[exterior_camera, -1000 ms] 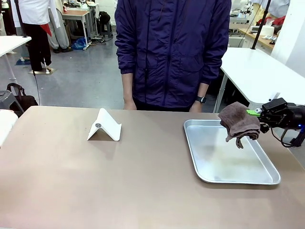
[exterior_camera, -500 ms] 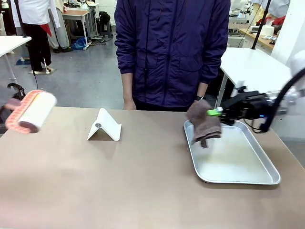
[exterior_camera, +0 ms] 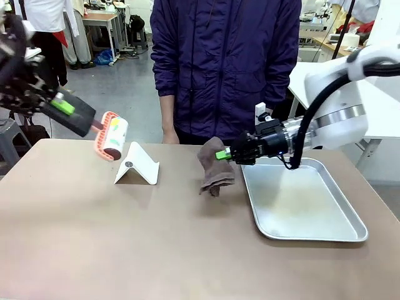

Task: Clean the surface of the table.
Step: Return the Lint Roller and towel to their original positions.

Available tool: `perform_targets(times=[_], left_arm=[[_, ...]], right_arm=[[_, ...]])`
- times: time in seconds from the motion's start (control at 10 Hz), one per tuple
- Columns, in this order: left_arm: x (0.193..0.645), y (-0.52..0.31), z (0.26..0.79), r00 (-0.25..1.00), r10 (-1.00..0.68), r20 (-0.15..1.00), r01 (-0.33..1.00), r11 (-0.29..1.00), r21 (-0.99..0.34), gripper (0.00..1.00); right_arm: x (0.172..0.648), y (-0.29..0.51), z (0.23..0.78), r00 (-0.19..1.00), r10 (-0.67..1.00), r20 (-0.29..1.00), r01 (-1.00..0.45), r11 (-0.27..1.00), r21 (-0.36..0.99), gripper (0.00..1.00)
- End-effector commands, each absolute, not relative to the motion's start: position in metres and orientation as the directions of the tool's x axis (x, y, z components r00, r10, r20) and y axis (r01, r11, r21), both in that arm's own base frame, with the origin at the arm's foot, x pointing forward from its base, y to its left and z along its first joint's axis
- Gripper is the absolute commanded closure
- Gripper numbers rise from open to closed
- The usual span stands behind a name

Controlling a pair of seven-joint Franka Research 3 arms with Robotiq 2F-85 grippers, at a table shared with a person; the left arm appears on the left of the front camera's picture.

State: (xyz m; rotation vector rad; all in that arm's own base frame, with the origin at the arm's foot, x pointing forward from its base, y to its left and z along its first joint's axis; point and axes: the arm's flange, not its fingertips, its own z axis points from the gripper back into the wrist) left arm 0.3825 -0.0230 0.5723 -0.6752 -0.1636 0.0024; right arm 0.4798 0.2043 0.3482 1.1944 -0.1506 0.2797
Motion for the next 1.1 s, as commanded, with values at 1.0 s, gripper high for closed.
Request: perform_targets(times=[1.0], left_arm=[[0.431,-0.109,0.544,0.993,0.069,0.097,-0.007,0.850,-0.527,0.78]], right_arm=[[0.497,0.209,0.325,0.961,0.107,0.254,-0.273,0.491,0.827,0.91]])
